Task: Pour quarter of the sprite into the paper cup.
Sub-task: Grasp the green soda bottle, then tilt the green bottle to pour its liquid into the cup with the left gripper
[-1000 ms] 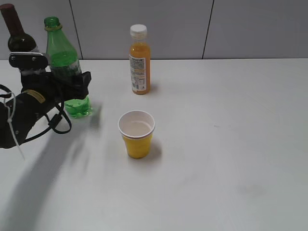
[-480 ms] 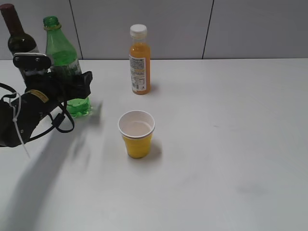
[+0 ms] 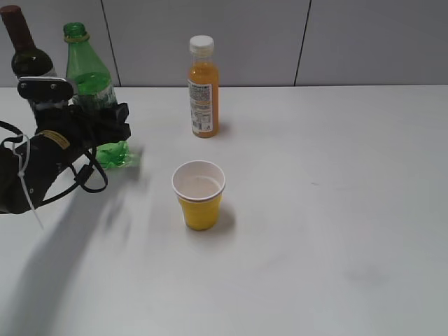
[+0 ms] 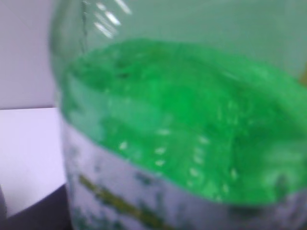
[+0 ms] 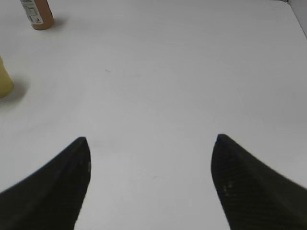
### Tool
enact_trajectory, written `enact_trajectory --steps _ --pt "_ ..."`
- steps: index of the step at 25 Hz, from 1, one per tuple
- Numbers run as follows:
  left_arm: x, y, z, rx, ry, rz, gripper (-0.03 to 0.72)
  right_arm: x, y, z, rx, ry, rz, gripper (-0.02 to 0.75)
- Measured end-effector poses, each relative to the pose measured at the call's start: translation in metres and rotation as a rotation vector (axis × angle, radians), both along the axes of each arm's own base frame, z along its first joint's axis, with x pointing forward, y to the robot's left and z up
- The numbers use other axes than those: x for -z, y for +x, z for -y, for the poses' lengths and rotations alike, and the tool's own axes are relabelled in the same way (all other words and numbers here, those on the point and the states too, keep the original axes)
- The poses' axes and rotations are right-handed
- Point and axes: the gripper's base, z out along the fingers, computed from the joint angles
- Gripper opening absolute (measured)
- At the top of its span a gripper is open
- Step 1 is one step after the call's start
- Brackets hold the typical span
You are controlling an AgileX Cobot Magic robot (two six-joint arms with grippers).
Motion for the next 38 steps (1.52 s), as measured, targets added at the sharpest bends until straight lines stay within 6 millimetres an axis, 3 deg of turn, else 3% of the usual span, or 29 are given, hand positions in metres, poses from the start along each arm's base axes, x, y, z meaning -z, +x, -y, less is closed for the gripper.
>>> enact_trajectory --steps 8,14,20,26,38 --pt "-0.005 -0.005 -0.008 -0.075 -0.007 -0.024 0.473 0.000 0.000 0.000 0.000 0.001 0.000 0.590" --pt "-0.016 -0.035 -0.009 -0.093 0.060 -0.054 0.473 0.000 0.000 0.000 0.000 0.001 0.000 0.590" --pt "-0.039 -0.070 0.004 -0.102 0.184 -0.020 0.473 0.000 0.000 0.000 0.000 0.000 0.000 0.590" --pt "-0.040 -0.096 0.022 -0.163 0.307 -0.064 0.473 0.000 0.000 0.000 0.000 0.000 0.000 0.590" --pt "-0.045 -0.116 0.046 -0.127 0.632 -0.014 0.473 0.000 0.000 0.000 0.000 0.001 0.000 0.590"
